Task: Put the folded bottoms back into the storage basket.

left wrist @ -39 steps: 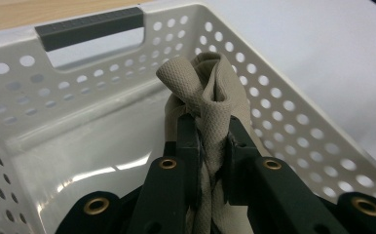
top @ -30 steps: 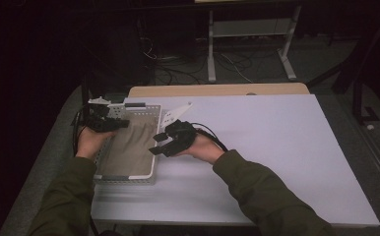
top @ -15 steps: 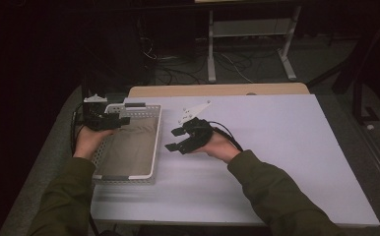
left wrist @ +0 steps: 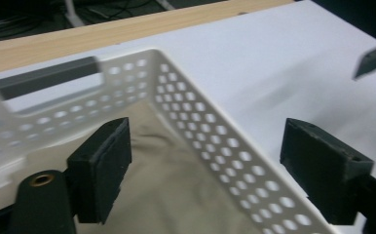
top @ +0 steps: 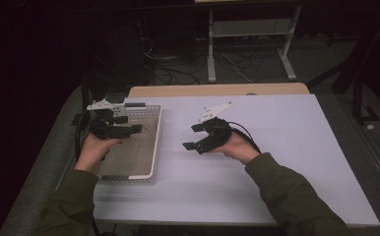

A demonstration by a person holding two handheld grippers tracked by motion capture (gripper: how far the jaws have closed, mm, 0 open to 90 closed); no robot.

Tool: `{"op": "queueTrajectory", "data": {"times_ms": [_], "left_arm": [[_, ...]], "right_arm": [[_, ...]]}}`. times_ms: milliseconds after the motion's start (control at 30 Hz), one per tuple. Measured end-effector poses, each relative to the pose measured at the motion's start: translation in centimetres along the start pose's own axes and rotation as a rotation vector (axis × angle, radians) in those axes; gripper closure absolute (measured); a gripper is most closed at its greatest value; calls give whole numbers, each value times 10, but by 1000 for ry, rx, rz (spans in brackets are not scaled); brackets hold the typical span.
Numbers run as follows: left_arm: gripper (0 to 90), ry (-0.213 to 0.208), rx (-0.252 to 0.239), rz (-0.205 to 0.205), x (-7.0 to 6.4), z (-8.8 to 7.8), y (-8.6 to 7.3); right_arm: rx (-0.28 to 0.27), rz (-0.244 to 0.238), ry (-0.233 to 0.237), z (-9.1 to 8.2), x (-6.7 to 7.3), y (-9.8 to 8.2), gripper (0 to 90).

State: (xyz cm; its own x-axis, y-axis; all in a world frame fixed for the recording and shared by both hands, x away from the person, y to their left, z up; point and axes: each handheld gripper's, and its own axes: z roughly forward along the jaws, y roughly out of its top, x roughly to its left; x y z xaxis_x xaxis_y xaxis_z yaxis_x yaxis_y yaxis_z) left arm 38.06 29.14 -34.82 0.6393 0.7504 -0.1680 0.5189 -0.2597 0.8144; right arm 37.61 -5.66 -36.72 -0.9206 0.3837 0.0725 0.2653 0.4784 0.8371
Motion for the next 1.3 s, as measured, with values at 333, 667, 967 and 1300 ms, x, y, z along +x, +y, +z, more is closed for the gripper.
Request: {"op": "queueTrajectory", "data": {"times_ms": [333, 667, 967, 1300], "left_arm": [[112, -63, -7, 49, -30, 15, -4], [0, -145, -36, 82, -58, 25, -12], [0, -198, -55, 120, -80, 29, -23], [0, -255, -77, 139, -103, 23, -40]], "right_arm": [[-26, 41, -55, -28, -11, -19, 161], [-1, 54, -86, -46, -17, -42, 38], [6, 72, -120, -65, -16, -67, 3], [-31, 101, -175, -99, -14, -91, 3]]}}
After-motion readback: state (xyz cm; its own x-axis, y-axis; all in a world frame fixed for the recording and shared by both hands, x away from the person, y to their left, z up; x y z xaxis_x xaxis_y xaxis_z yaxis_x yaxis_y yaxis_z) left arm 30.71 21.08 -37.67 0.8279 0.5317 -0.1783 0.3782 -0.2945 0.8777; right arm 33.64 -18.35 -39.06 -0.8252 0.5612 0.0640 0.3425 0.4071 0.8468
